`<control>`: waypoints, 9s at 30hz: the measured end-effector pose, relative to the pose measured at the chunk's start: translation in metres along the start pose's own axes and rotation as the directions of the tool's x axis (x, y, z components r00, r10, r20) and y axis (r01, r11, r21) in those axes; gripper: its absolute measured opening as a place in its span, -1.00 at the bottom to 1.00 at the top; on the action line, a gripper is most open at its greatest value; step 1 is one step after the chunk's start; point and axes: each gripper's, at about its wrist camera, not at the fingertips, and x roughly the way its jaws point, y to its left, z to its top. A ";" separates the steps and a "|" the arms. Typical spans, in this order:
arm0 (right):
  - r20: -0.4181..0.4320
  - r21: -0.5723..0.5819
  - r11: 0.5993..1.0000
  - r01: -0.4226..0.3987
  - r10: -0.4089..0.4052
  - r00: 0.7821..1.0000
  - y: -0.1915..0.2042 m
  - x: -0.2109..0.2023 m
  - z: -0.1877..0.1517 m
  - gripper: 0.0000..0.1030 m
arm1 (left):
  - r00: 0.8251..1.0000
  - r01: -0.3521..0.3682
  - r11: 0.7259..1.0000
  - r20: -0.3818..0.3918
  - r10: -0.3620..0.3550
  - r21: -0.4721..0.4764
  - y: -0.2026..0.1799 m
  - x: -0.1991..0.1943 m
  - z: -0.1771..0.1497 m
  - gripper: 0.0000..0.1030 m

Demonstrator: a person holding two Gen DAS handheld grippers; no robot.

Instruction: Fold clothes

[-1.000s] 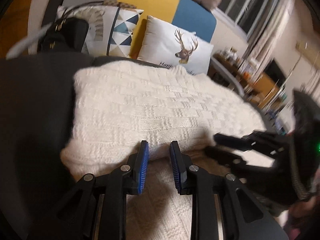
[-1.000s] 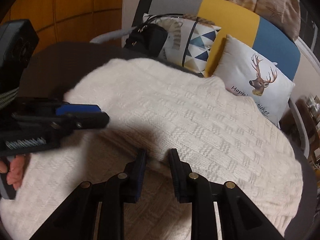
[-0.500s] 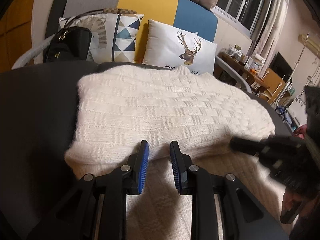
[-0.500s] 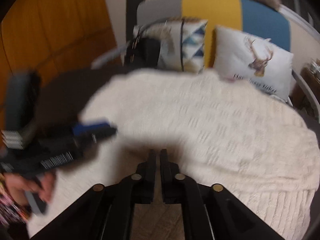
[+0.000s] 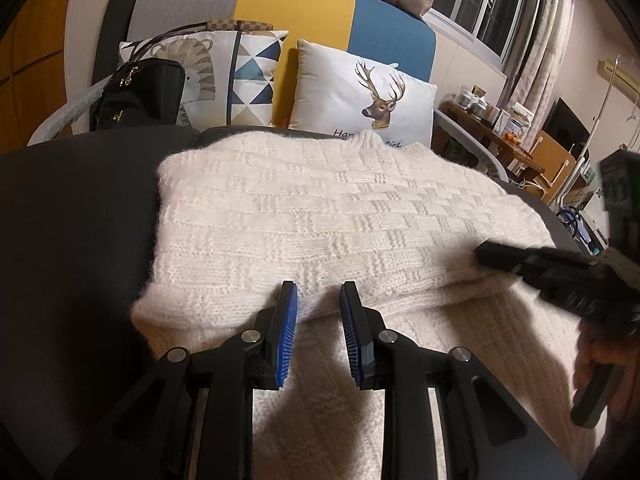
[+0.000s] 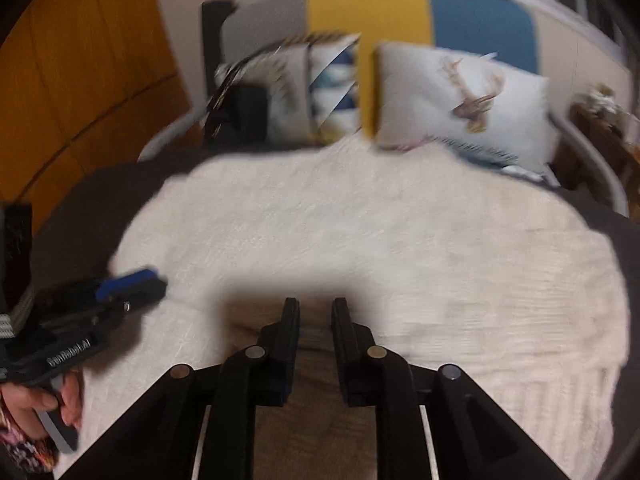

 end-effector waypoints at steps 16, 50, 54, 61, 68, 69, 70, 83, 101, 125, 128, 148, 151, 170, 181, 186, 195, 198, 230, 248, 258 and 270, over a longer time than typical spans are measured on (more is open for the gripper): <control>-0.001 0.158 0.987 0.018 -0.018 1.000 -0.056 -0.019 -0.022 -0.57 | 0.999 -0.035 0.999 -0.002 0.035 0.040 -0.002 0.004 0.002 -0.52; 0.192 0.596 0.765 -0.242 0.157 0.969 -0.086 -0.041 -0.032 -0.89 | 0.999 -0.038 0.998 0.008 0.038 0.051 -0.003 0.005 0.000 -0.52; 0.158 0.610 0.765 -0.207 0.138 0.978 -0.085 -0.037 -0.044 -0.89 | 0.999 -0.040 0.998 0.008 0.040 0.053 -0.004 0.006 0.001 -0.52; 0.153 0.662 0.715 -0.224 0.164 0.974 -0.097 -0.032 -0.053 -0.64 | 0.999 -0.038 0.998 0.009 0.038 0.051 -0.004 0.006 0.001 -0.52; 0.211 0.462 0.881 -0.102 0.002 0.977 -0.078 -0.060 -0.013 -0.63 | 0.999 -0.046 0.997 0.010 0.046 0.059 -0.006 0.006 0.001 -0.52; 0.175 0.437 0.895 -0.084 0.007 0.984 -0.075 -0.049 -0.004 -0.63 | 0.999 -0.048 0.997 0.010 0.047 0.060 -0.006 0.006 0.001 -0.52; 0.132 0.428 0.902 -0.056 -0.001 0.991 -0.078 -0.040 -0.003 -0.63 | 0.999 -0.048 0.997 0.010 0.048 0.061 -0.006 0.006 0.001 -0.52; 0.132 0.428 0.904 -0.011 -0.051 0.990 -0.123 -0.044 0.015 -0.58 | 0.999 -0.054 0.996 0.010 0.053 0.068 -0.006 0.007 0.001 -0.52; 0.070 0.012 1.000 0.013 -0.013 0.997 -0.032 -0.009 0.069 -0.83 | 0.998 -0.068 0.995 0.012 0.067 0.078 -0.009 0.007 0.001 -0.52; 0.032 0.210 0.978 -0.009 0.003 0.999 -0.073 0.083 0.129 -0.74 | 0.998 -0.056 0.997 0.015 0.055 0.047 -0.006 0.009 0.000 -0.52; -0.031 0.240 0.970 0.043 -0.036 0.999 -0.097 0.096 0.125 -0.78 | 0.998 -0.061 0.997 0.016 0.060 0.049 -0.007 0.009 0.000 -0.52; 0.015 0.370 0.920 -0.132 0.136 0.991 -0.130 -0.074 -0.029 -0.47 | 0.985 -0.172 0.976 0.012 0.172 0.132 -0.026 0.010 0.002 -0.49; -0.025 0.377 0.919 -0.116 0.135 0.991 -0.123 -0.100 -0.070 -0.47 | 0.978 -0.209 0.966 0.015 0.209 0.155 -0.031 0.009 0.002 -0.40; -0.023 0.104 0.977 0.185 -0.184 0.983 -0.054 -0.135 -0.163 -0.38 | 0.942 -0.310 0.946 -0.102 0.319 0.098 -0.025 -0.044 -0.035 0.61; -0.016 0.164 0.980 0.114 -0.113 0.993 -0.060 -0.149 -0.167 -0.38 | 0.963 -0.240 0.968 -0.141 0.227 -0.077 -0.014 -0.100 -0.098 0.61; -0.011 0.293 0.956 -0.028 0.033 0.999 -0.089 -0.185 -0.183 -0.37 | 0.978 -0.149 0.987 -0.158 0.139 -0.054 -0.007 -0.129 -0.128 0.61; -0.051 0.398 0.917 -0.038 0.064 0.997 -0.133 -0.222 -0.220 -0.37 | 0.976 0.010 0.989 -0.215 -0.042 -0.150 0.017 -0.168 -0.163 0.61; -0.053 0.478 0.872 -0.110 0.154 0.987 -0.146 -0.216 -0.234 -0.37 | 0.973 0.026 0.991 -0.223 -0.055 -0.134 0.015 -0.178 -0.173 0.62; -0.063 0.586 0.713 -0.385 0.514 0.856 -0.154 -0.186 -0.248 -0.37 | 0.865 0.418 0.879 -0.196 -0.462 -0.229 -0.002 -0.176 -0.178 0.61; -0.013 0.586 0.672 -0.453 0.567 0.824 -0.140 -0.175 -0.245 -0.37 | 0.892 0.354 0.879 -0.168 -0.421 -0.320 0.014 -0.170 -0.184 -0.64; -0.017 0.548 0.726 -0.415 0.506 0.863 -0.129 -0.178 -0.247 -0.87 | 0.868 0.399 0.838 -0.142 -0.476 -0.372 0.018 -0.170 -0.182 -0.74; 0.186 0.625 0.522 -0.581 0.623 0.760 -0.135 -0.204 -0.258 -0.88 | 0.773 0.593 0.696 0.045 -0.633 -0.404 0.018 -0.224 -0.175 -0.83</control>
